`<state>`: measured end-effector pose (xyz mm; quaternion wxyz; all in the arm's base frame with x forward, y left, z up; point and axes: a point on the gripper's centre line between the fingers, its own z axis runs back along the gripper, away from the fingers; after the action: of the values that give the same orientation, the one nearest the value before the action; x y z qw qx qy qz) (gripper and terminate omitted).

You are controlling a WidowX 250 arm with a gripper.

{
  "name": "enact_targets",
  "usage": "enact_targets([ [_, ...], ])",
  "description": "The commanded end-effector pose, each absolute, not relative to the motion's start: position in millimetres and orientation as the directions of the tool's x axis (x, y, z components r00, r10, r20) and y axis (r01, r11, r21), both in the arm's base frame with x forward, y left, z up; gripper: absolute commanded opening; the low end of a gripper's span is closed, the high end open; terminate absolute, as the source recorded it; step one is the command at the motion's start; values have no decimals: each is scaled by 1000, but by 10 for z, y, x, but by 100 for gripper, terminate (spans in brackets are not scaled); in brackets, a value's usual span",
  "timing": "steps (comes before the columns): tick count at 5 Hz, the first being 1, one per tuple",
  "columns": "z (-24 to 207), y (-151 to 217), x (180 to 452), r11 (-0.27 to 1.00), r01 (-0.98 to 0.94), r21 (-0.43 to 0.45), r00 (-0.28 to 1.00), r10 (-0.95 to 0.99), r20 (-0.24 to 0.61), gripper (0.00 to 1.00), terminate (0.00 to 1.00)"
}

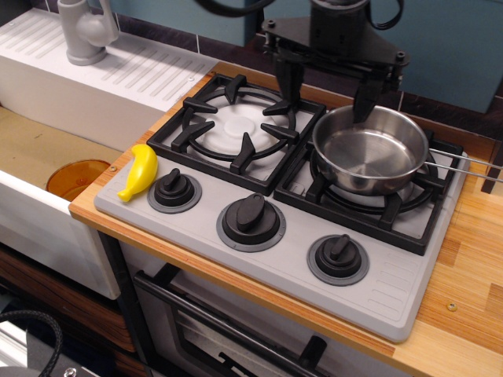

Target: End effector reaching pot or pan

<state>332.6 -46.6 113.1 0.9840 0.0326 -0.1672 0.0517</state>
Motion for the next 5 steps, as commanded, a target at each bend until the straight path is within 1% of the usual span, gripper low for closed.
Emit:
enact_targets([
  [1,1286,-518,3600,993,-118,25,915,99,392,100,0],
  [2,1282,-519,3607,993,-116,30,914,95,395,100,0],
  [3,1216,-430,3587,991,-111,78,908,70,413,100,0],
  [4,963,-227,3519,988,-69,137,891,-1,454,100,0],
  [5,561,-174,3499,991,-47,123,853,-25,522,100,0],
])
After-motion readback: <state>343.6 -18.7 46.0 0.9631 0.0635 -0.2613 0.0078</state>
